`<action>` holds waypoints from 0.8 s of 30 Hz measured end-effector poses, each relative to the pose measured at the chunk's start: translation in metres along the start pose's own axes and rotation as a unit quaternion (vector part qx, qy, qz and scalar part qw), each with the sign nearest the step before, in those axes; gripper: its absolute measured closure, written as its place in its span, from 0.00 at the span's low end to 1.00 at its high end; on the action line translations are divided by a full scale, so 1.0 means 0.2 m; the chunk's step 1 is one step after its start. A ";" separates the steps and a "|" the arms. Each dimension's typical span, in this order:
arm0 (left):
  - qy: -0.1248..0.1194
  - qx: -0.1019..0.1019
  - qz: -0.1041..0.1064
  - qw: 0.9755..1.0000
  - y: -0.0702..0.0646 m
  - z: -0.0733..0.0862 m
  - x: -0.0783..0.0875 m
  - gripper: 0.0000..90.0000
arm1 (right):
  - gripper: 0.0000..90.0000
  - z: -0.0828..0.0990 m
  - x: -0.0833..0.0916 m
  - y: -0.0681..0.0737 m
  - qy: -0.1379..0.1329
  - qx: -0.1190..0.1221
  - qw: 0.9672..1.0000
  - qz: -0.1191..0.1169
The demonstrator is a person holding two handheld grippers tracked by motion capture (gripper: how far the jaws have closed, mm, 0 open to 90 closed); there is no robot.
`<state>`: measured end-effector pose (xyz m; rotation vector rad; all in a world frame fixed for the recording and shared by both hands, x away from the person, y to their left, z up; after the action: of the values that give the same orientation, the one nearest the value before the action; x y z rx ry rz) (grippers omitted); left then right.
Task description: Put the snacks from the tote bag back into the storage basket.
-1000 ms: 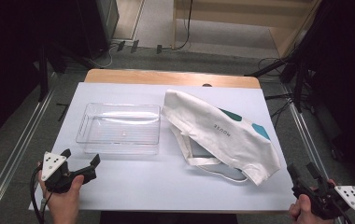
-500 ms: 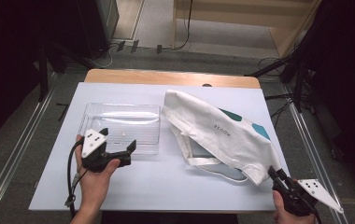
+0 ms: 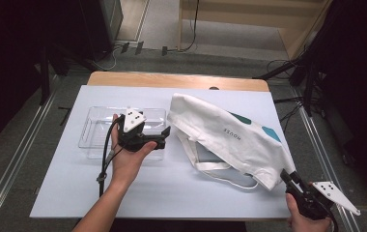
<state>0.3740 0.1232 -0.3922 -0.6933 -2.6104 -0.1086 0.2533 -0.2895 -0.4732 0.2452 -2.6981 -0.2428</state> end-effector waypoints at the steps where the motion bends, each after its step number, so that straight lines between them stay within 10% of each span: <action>1: 0.000 0.002 0.002 1.000 0.00 -0.01 -0.02 0.00 | 0.65 0.01 -0.01 0.00 0.005 -0.005 1.000 -0.004; 5: 0.005 0.002 0.013 1.000 -0.01 -0.03 -0.08 0.00 | 0.68 0.03 -0.02 0.01 0.020 -0.005 1.000 -0.005; 8: 0.008 -0.003 0.024 1.000 -0.02 -0.06 -0.13 0.06 | 0.97 0.03 -0.02 0.01 0.019 0.024 0.999 0.010; 19: 0.024 -0.003 0.097 0.995 -0.10 -0.03 -0.23 0.17 | 0.99 -0.01 0.00 -0.08 0.013 0.026 0.999 0.039; 24: 0.030 -0.050 0.121 0.991 -0.20 -0.01 -0.22 0.53 | 0.99 -0.02 -0.02 -0.11 0.011 0.017 0.998 0.052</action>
<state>0.3894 0.0677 -0.4087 -1.0200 -2.4558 -0.1845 0.2607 -0.3115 -0.4765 0.1159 -2.6856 -0.1637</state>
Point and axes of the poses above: each handheld gripper's, and its own axes: x roughly backward along the jaws, z roughly out of its underside, y roughly to its left, the point moved 7 cm from there along -x, roughly forward along the jaws, and after that the axes turned 1 degree about y, right-handed, at the moved point
